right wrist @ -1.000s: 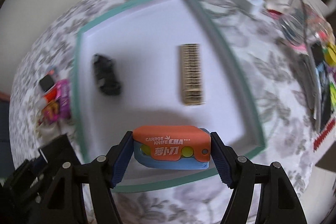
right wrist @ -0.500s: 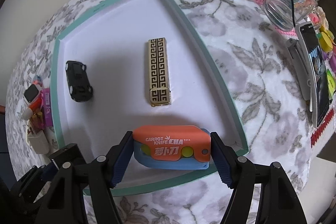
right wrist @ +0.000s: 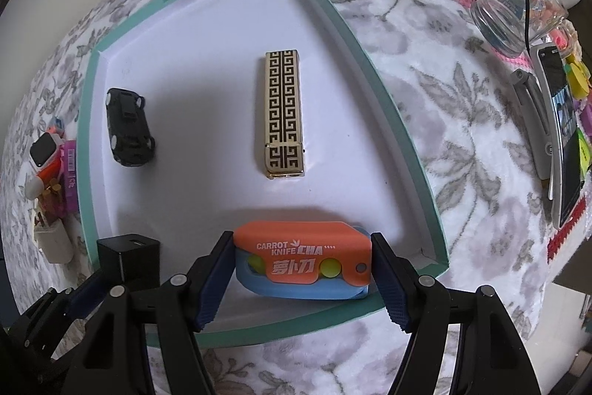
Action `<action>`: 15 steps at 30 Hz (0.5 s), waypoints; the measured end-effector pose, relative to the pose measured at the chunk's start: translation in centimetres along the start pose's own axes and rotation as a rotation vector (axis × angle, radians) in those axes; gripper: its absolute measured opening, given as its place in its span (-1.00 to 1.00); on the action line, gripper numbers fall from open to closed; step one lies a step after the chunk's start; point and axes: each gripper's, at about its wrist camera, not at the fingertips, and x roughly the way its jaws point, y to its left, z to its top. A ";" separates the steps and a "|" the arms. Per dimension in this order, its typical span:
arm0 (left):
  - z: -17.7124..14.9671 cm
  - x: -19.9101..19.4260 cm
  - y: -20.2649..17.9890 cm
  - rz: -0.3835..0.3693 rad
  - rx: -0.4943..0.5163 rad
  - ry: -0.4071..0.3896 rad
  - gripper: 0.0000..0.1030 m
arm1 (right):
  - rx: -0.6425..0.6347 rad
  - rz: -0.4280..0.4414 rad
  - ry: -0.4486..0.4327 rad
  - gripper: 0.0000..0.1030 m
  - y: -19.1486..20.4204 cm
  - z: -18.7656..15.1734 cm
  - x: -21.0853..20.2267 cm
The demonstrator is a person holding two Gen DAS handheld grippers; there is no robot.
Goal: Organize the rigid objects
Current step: 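Carry the knife toy and black charger into the tray and release both, then move both tools back toward the remaining objects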
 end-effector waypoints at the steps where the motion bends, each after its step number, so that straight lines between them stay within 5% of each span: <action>1: 0.0 0.0 0.0 -0.002 -0.002 0.001 -0.33 | 0.002 0.001 0.000 0.43 0.1 -0.1 -0.1; 5: 0.1 -0.1 0.4 -0.008 -0.017 0.002 0.00 | -0.004 0.000 -0.003 0.43 -0.1 0.6 -0.2; 15: 0.5 -2.5 0.8 0.004 -0.023 -0.051 0.24 | -0.027 -0.016 -0.076 0.45 1.0 0.8 -2.5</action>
